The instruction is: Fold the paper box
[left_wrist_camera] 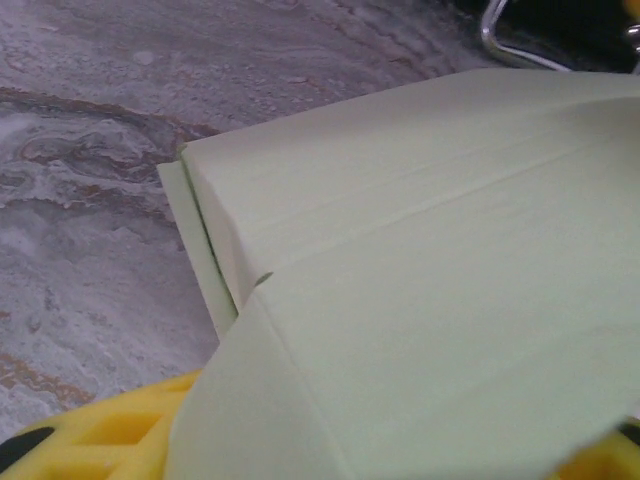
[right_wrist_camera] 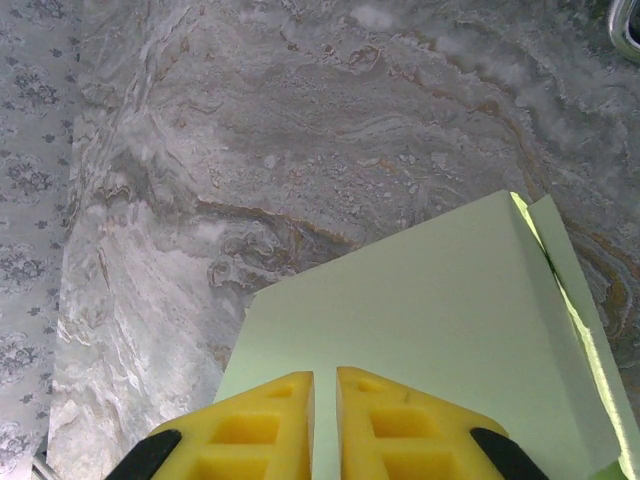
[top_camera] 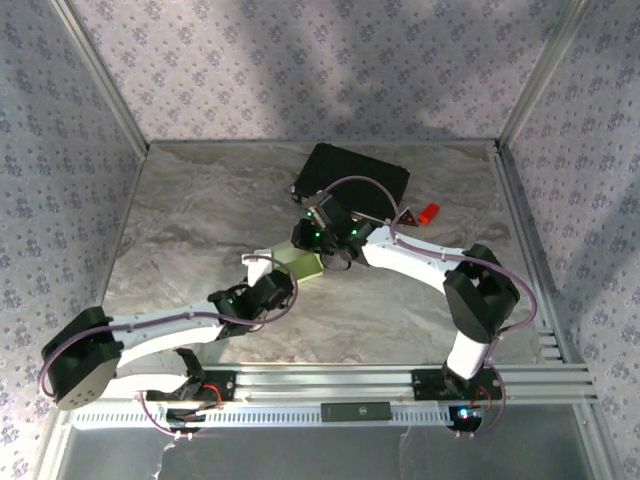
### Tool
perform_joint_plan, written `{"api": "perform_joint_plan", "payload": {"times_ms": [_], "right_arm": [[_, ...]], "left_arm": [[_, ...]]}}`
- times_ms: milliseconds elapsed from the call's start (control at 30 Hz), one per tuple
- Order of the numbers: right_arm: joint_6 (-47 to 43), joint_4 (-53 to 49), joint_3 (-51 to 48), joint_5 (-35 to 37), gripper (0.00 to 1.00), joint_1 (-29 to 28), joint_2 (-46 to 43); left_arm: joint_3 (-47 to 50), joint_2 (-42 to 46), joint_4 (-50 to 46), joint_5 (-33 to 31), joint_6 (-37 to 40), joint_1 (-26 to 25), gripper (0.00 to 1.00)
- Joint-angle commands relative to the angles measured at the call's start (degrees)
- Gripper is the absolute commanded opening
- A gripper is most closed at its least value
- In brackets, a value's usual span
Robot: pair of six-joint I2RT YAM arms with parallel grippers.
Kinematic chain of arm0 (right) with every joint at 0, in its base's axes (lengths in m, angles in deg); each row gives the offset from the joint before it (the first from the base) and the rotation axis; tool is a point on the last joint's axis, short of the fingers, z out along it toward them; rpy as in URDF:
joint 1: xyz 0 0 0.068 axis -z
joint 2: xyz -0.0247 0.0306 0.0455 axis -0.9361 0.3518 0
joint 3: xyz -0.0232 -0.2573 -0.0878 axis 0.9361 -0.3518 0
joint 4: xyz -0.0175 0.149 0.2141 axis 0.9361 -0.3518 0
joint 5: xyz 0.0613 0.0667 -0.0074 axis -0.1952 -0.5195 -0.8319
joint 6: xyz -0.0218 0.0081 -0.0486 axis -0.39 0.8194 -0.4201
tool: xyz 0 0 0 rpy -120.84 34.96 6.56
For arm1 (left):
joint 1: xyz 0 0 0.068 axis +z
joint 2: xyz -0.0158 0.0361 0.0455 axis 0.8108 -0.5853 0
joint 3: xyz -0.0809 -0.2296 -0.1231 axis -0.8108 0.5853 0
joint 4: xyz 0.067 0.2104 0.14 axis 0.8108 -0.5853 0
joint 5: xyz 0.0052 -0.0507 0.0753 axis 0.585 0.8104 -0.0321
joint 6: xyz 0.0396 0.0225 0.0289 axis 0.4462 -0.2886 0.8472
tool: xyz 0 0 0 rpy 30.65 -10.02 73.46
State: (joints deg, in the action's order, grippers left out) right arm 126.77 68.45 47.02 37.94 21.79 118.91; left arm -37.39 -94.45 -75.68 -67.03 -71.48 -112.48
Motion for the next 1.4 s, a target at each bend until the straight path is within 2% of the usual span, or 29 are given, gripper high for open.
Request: {"api": "perform_joint_plan", "payload": {"times_ms": [0, 367, 633, 767, 967, 1200, 1367], "right_arm": [[1.0, 0.9, -0.6, -0.1, 0.15, -0.1, 1.4], [0.4, 1.2, -0.9, 1.3, 0.15, -1.0, 1.9], [0.0, 2.2, -2.1, 3.4, 0.14, -2.4, 2.3], [0.4, 3.5, -4.9, 4.5, 0.14, -2.9, 1.5], [-0.2, 6.4, -8.9, 6.9, 0.14, -4.1, -0.2], [-0.3, 8.7, -12.2, 8.4, 0.14, -5.2, 0.7], [0.7, 10.1, -13.8, 8.6, 0.13, -5.6, 2.7]], "left_arm": [[-1.5, 3.0, -3.6, 5.1, 0.1, -0.3, 0.57], [0.4, 18.7, -9.7, 15.6, -6.3, -0.4, 0.60], [-3.1, 27.1, -17.9, 14.9, -8.3, 0.6, 0.52], [-2.3, 25.6, -16.0, 16.7, -9.1, 2.4, 0.51], [-3.9, 19.9, -12.9, 15.7, -8.2, 2.6, 0.49], [-6.6, 16.5, -13.4, 13.7, -7.8, 3.0, 0.49], [-6.2, 14.7, -13.4, 15.8, -8.1, 4.9, 0.48]]}}
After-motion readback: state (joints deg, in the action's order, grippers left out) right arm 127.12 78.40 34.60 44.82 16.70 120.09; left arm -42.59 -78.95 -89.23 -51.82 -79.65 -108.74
